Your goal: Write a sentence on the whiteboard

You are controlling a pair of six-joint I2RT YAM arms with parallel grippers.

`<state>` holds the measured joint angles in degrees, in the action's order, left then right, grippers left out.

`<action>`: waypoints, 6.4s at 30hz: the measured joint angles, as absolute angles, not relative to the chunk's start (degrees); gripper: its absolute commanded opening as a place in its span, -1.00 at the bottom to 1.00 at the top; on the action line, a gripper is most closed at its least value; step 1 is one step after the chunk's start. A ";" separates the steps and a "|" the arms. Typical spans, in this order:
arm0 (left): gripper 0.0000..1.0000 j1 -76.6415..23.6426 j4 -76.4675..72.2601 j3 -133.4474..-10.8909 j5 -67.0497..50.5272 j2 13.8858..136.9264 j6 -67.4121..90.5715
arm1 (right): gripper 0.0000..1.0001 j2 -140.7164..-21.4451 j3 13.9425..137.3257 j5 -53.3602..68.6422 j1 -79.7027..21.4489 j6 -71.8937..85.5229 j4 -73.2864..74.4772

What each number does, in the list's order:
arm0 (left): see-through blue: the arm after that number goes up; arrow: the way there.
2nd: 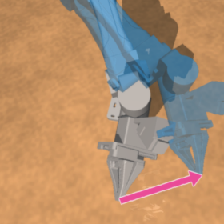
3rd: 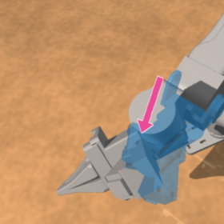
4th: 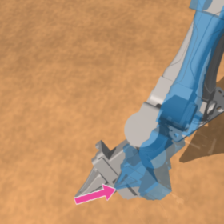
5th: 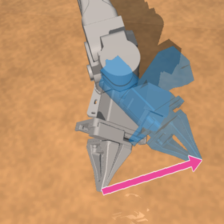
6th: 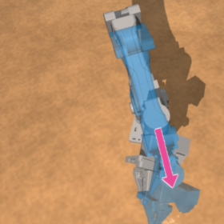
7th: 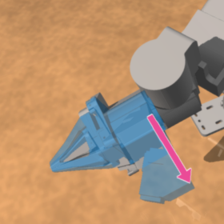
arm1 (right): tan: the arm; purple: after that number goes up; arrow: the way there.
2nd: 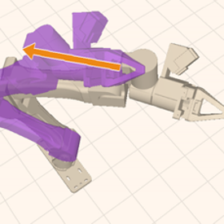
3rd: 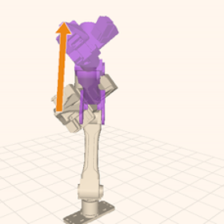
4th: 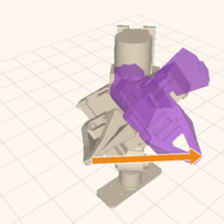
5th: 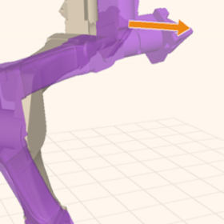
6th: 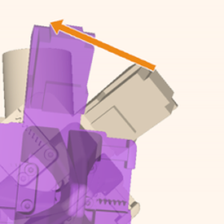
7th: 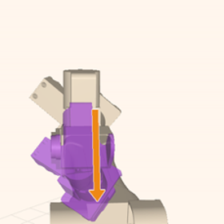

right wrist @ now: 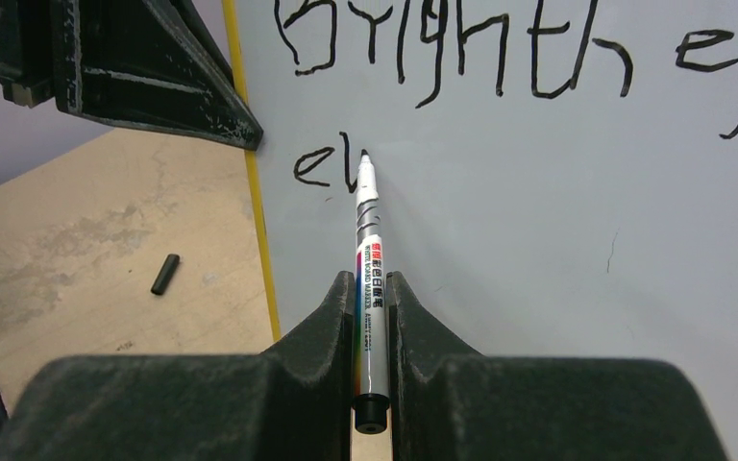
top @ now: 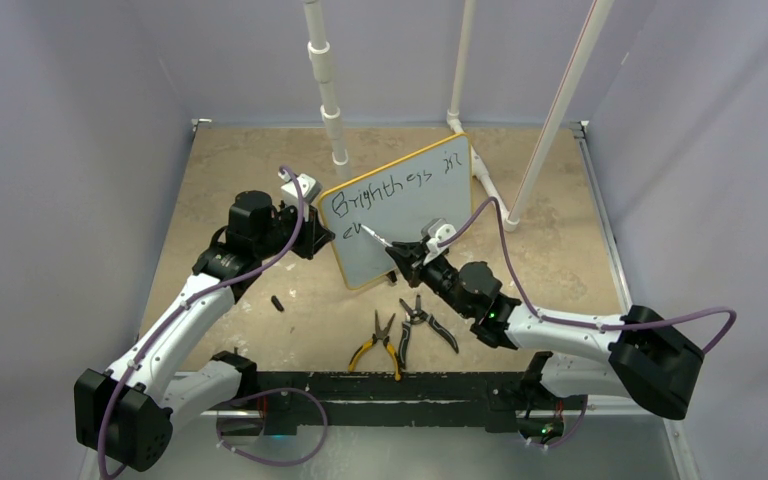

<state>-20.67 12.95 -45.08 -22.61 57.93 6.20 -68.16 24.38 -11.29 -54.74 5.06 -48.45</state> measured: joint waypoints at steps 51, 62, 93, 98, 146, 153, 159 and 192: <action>-1.00 -20.69 13.08 -45.08 -23.16 57.71 6.20 | -1.00 -65.10 23.70 -15.55 -54.74 5.08 -44.73; -1.00 -20.69 13.08 -45.08 -23.11 57.71 6.20 | -1.00 -65.21 23.70 -15.51 -54.74 4.58 -45.06; -1.00 -20.69 13.10 -45.08 -23.20 57.71 6.20 | -1.00 -66.04 23.79 -13.52 -54.70 2.57 -47.59; -1.00 -20.69 13.13 -45.08 -23.22 57.71 6.22 | -1.00 -66.04 23.79 -13.30 -54.70 2.90 -47.27; -1.00 -20.69 13.23 -45.08 -23.40 57.60 6.22 | -1.00 -61.54 22.63 -16.36 -54.70 4.86 -42.96; -1.00 -20.69 13.23 -45.08 -23.42 57.60 6.22 | -1.00 -62.24 22.83 -15.49 -54.70 4.60 -44.77; -1.00 -20.69 13.23 -45.08 -23.46 57.60 6.22 | -1.00 -63.40 23.81 -15.49 -54.68 4.03 -45.67; -1.00 -20.64 12.88 -44.73 -23.59 57.52 6.22 | -1.00 -63.20 23.62 -18.41 -54.70 7.90 -41.15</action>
<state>-20.64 12.88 -44.73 -23.59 57.52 6.22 -63.20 23.62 -18.41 -54.70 7.90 -41.15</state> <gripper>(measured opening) 0.097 0.131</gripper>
